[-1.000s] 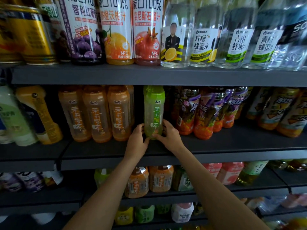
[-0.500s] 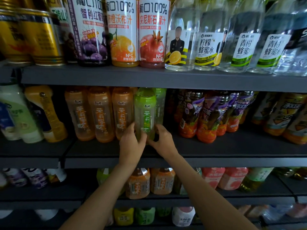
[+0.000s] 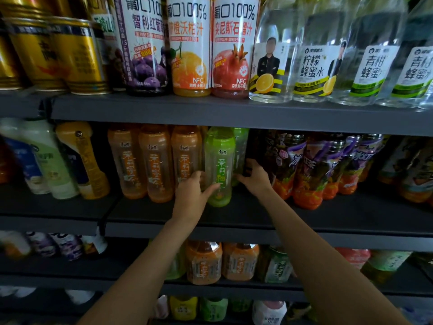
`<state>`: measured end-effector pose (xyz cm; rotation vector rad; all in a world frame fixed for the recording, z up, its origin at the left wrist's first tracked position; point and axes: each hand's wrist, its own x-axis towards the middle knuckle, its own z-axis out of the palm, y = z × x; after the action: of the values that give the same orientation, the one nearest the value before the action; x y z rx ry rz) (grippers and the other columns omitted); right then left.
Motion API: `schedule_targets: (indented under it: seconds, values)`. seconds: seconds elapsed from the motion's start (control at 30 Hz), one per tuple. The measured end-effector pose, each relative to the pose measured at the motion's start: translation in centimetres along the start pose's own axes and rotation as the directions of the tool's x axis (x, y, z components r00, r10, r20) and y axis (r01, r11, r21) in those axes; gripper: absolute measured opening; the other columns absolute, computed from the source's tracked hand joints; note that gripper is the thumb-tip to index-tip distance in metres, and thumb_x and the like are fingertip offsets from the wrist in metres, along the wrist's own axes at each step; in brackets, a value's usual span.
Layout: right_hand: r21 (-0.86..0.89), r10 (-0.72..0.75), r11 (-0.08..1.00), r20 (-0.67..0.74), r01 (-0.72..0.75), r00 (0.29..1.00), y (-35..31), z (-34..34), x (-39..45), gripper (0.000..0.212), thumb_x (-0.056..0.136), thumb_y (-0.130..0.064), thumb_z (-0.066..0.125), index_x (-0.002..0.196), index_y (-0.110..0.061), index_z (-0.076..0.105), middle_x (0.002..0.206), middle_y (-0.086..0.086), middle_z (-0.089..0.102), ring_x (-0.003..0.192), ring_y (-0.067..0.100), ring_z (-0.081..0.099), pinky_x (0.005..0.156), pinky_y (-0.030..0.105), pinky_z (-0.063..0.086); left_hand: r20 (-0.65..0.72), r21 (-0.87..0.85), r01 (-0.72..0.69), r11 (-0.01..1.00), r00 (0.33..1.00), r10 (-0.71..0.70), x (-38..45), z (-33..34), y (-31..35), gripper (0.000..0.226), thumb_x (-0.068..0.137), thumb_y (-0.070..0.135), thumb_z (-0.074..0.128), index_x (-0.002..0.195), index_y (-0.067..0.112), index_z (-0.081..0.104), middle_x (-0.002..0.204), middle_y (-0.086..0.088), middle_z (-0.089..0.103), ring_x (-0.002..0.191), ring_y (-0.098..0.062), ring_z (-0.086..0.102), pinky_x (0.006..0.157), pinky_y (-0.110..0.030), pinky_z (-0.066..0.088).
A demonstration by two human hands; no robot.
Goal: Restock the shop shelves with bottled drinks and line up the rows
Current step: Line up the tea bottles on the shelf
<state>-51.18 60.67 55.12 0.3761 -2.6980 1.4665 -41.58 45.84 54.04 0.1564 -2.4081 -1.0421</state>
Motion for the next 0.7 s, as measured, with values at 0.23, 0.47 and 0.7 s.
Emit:
schedule_targets:
  seconds: [0.23, 0.47, 0.7]
  values:
    - [-0.052, -0.057, 0.997, -0.037, 0.055, 0.998, 0.13, 0.87, 0.81, 0.046, 0.085, -0.012, 0.065, 0.127, -0.004, 0.049, 0.126, 0.013, 0.059, 0.118, 0.027, 0.053, 0.096, 0.031, 0.041, 0.018, -0.149, -0.003, 0.989, 1.0, 0.006, -0.1, -0.23, 0.05, 0.044, 0.079, 0.024, 0.07, 0.117, 0.005, 0.058, 0.116, -0.007, 0.065, 0.107, -0.012, 0.061, 0.093, -0.026, 0.049]
    - [-0.035, -0.082, 0.996, -0.043, 0.081, 0.996, 0.33, 0.86, 0.75, 0.041, 0.084, -0.009, 0.064, 0.124, -0.004, 0.054, 0.121, 0.014, 0.062, 0.113, 0.027, 0.056, 0.094, 0.03, 0.043, 0.031, -0.237, 0.014, 0.971, 0.999, -0.007, 0.23, 0.16, 0.45, 0.043, 0.08, 0.019, 0.069, 0.119, 0.005, 0.056, 0.118, -0.008, 0.063, 0.109, -0.013, 0.059, 0.089, -0.018, 0.047]
    - [-0.046, -0.095, 0.995, -0.089, 0.091, 0.991, 0.29, 0.91, 0.46, 0.038, 0.084, -0.007, 0.064, 0.121, -0.001, 0.057, 0.117, 0.015, 0.064, 0.111, 0.027, 0.058, 0.091, 0.027, 0.043, 0.053, -0.253, 0.018, 0.967, 0.999, -0.005, 0.57, 0.37, 0.21, 0.044, 0.081, 0.018, 0.068, 0.121, 0.004, 0.055, 0.12, -0.008, 0.063, 0.111, -0.013, 0.058, 0.085, -0.013, 0.044]
